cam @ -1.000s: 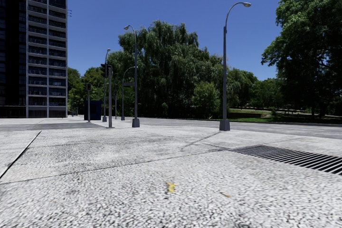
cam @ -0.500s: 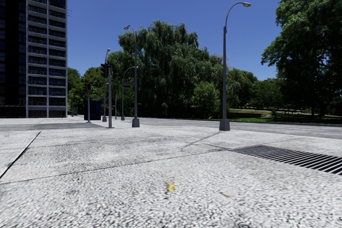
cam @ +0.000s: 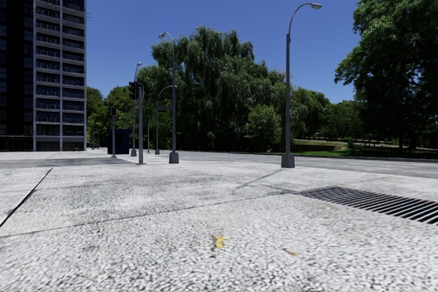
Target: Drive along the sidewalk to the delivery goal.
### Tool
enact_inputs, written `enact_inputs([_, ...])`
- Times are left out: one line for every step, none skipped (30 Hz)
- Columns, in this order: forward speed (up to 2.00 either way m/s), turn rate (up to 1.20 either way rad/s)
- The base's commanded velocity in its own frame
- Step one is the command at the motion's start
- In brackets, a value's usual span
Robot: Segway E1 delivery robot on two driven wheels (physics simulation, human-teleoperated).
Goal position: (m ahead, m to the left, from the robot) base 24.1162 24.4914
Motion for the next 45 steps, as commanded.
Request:
enact_inputs([2.0, 0.0])
enact_inputs([2.0, 0.0])
enact_inputs([2.0, 0.0])
enact_inputs([2.0, 0.0])
enact_inputs([2.0, 0.0])
enact_inputs([2.0, 0.0])
enact_inputs([2.0, 0.0])
enact_inputs([2.0, 0.0])
enact_inputs([2.0, 0.0])
enact_inputs([2.0, 0.0])
enact_inputs([2.0, 0.19])
enact_inputs([2.0, 0.19])
enact_inputs([2.0, 0.42])
enact_inputs([2.0, 0.52])
enact_inputs([2.0, 0.57])
enact_inputs([2.0, 0.57])
enact_inputs([2.0, 0.59])
enact_inputs([2.0, 0.6])
enact_inputs([2.0, 0.6])
enact_inputs([2.0, 0.6])
enact_inputs([2.0, 0.6])
enact_inputs([2.0, 0.6])
enact_inputs([2.0, 0.6])
enact_inputs([2.0, 0.6])
enact_inputs([2.0, 0.6])
enact_inputs([2.0, 0.6])
enact_inputs([2.0, 0.6])
enact_inputs([2.0, 0.6])
enact_inputs([2.0, 0.6])
enact_inputs([2.0, 0.6])
enact_inputs([2.0, 0.6])
enact_inputs([2.0, 0.6])
enact_inputs([2.0, 0.6])
enact_inputs([2.0, 0.6])
enact_inputs([2.0, 0.6])
enact_inputs([2.0, 0.6])
enact_inputs([2.0, 0.6])
enact_inputs([2.0, 0.6])
enact_inputs([2.0, 0.6])
enact_inputs([2.0, 0.6])
enact_inputs([2.0, 0.6])
enact_inputs([2.0, 0.6])
enact_inputs([2.0, 0.6])
enact_inputs([2.0, 0.6])
enact_inputs([2.0, 0.57])
